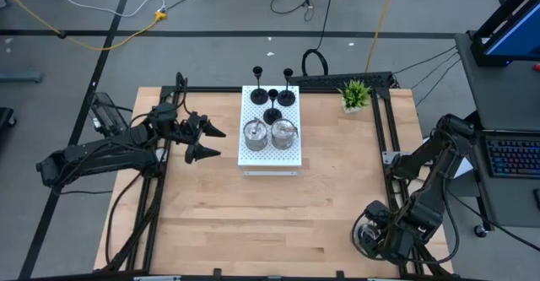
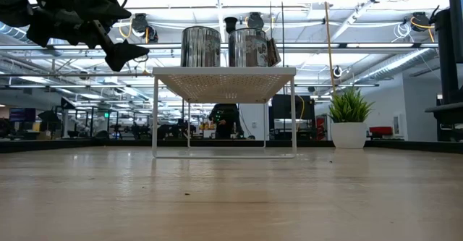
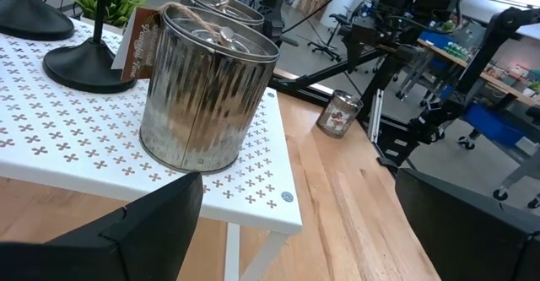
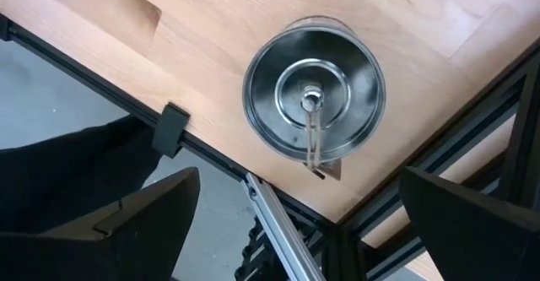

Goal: Pick & Place candle stick holders
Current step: Put the brown scented candle on the shelf

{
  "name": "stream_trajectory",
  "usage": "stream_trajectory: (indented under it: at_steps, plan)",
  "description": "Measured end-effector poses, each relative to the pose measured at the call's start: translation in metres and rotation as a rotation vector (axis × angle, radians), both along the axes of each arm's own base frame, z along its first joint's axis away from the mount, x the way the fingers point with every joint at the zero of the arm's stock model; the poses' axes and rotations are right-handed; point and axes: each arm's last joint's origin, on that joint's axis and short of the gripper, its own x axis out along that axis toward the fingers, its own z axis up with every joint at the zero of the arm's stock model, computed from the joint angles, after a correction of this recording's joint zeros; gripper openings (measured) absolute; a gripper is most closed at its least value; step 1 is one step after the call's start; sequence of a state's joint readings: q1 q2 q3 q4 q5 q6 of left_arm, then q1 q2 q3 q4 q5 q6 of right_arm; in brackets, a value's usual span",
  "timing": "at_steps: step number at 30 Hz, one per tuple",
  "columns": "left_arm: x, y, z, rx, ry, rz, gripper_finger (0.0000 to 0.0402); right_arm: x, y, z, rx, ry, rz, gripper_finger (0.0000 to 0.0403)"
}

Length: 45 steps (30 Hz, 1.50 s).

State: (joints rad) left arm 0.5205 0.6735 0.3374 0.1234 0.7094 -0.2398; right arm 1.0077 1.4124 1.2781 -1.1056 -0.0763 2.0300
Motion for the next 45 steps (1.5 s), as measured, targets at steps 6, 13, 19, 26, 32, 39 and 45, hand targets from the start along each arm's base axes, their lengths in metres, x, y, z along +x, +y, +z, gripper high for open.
stream_trajectory:
  at_steps: [6,13,19,26,32,39,45]
  plan:
    - [0.000,0.000,0.000,0.000,0.000,0.000,0.0399,-0.001,-0.001,-0.003,-0.008,0.009,-0.007,0.0399]
    - [0.000,0.000,0.000,0.000,0.000,0.000,0.0399,-0.001,-0.001,-0.013,-0.006,0.013,-0.018,0.0399]
    - [0.000,0.000,0.000,-0.001,0.000,0.000,0.0399,-0.001,-0.001,-0.014,-0.011,0.015,-0.018,0.0399]
    - [0.000,0.000,0.000,-0.002,0.001,0.000,0.0399,-0.001,-0.001,-0.014,-0.015,0.013,-0.014,0.0399]
    - [0.000,0.000,0.000,-0.001,0.000,0.000,0.0399,-0.001,-0.002,-0.014,-0.017,0.014,-0.017,0.0399]
    - [0.000,0.000,0.000,0.000,0.000,0.000,0.0399,-0.001,-0.002,-0.014,-0.018,0.016,-0.020,0.0399]
    - [0.000,0.000,0.000,0.000,0.000,0.000,0.0399,-0.001,-0.002,-0.014,-0.019,0.015,-0.023,0.0399]
